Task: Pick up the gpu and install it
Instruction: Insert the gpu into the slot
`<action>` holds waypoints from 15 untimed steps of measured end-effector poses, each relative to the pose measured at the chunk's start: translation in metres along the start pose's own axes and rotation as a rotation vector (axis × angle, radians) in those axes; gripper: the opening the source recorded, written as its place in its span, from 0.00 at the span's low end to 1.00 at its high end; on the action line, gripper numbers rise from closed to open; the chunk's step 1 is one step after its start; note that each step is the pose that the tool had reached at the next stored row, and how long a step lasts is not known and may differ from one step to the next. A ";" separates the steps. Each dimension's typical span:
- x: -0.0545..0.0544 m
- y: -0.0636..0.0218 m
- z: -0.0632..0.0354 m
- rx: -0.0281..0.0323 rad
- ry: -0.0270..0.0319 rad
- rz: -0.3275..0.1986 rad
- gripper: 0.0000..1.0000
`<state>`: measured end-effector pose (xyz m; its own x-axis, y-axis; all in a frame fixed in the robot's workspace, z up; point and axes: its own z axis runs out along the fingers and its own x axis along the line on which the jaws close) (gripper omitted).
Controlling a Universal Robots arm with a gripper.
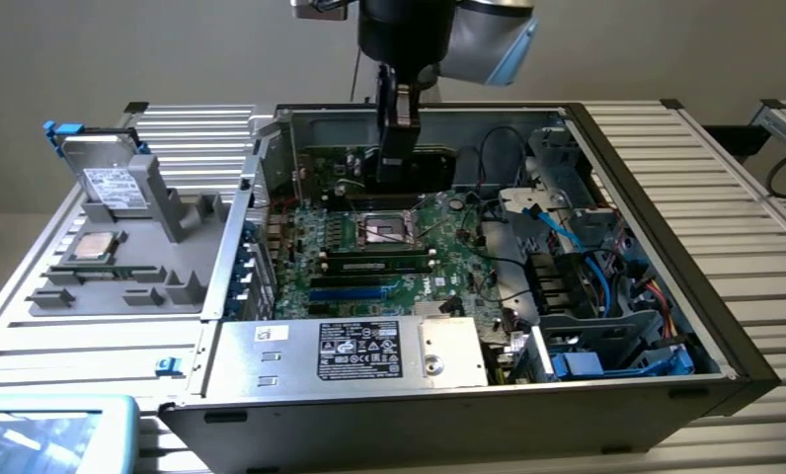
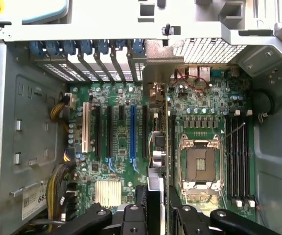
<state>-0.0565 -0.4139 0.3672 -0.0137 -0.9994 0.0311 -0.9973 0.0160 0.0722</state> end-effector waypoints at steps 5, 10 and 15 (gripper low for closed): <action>0.000 0.0058 0.0057 0.0000 0.0000 0.000 0.28; 0.004 0.0068 0.0130 0.0001 0.0000 0.000 0.28; 0.009 0.0066 0.0203 0.0000 0.0002 0.001 0.28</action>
<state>-0.0647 -0.4233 0.3477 -0.0143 -0.9994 0.0313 -0.9973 0.0165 0.0722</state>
